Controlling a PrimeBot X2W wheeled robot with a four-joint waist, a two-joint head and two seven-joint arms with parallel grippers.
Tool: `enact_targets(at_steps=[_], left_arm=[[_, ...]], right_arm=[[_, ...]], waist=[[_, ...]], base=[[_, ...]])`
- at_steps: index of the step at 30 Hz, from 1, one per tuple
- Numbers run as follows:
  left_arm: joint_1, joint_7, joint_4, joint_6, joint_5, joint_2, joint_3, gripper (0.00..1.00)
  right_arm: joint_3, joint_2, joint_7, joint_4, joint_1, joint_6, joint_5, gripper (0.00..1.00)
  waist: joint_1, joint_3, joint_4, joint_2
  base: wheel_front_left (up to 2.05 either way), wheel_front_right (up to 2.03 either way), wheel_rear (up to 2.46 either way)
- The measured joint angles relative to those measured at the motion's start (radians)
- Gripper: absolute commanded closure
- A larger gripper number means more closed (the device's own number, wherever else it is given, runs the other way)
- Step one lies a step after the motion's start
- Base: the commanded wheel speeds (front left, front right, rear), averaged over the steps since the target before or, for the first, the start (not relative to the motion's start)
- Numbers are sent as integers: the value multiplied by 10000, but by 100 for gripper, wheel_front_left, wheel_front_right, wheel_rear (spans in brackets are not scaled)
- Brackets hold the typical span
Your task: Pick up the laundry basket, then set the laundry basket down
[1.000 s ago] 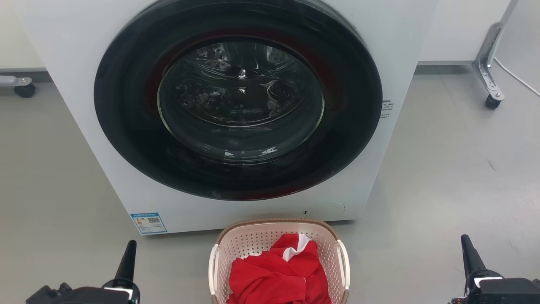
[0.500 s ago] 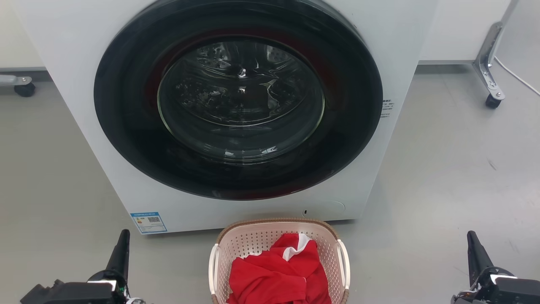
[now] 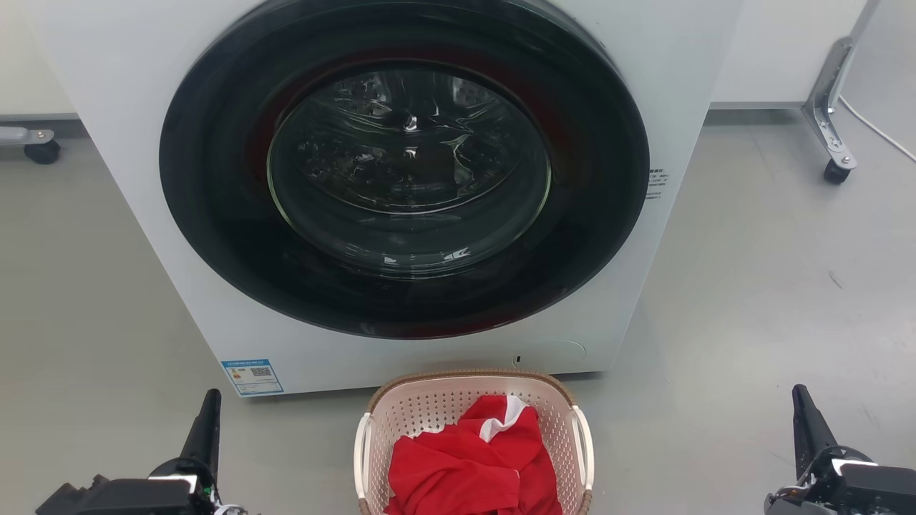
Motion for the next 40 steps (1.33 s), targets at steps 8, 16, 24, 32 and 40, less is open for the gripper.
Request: enact_targets(at_steps=[8, 16, 24, 32, 40], left_arm=[[0, 0, 2, 0, -2, -2, -2, 100], [0, 0, 6, 0, -2, -4, -2, 100], [0, 0, 8, 0, -2, -4, -2, 100], [0, 0, 8, 0, -2, -4, -2, 100], [0, 0, 8, 0, -2, -6, -2, 100]], right_arm=[[0, 0, 0, 0, 0, 0, 0, 100], [0, 0, 0, 0, 0, 0, 2, 100], [0, 0, 0, 0, 0, 0, 2, 100], [2, 0, -2, 0, 0, 0, 2, 100], [2, 0, -2, 0, 0, 0, 2, 100]], waist=[[0, 0, 0, 0], [0, 0, 0, 0], [0, -1, 0, 0], [0, -1, 0, 0], [0, -1, 0, 0]], base=[[0, 0, 0], [0, 0, 0], [0, 0, 0], [0, 0, 0], [0, 0, 0]])
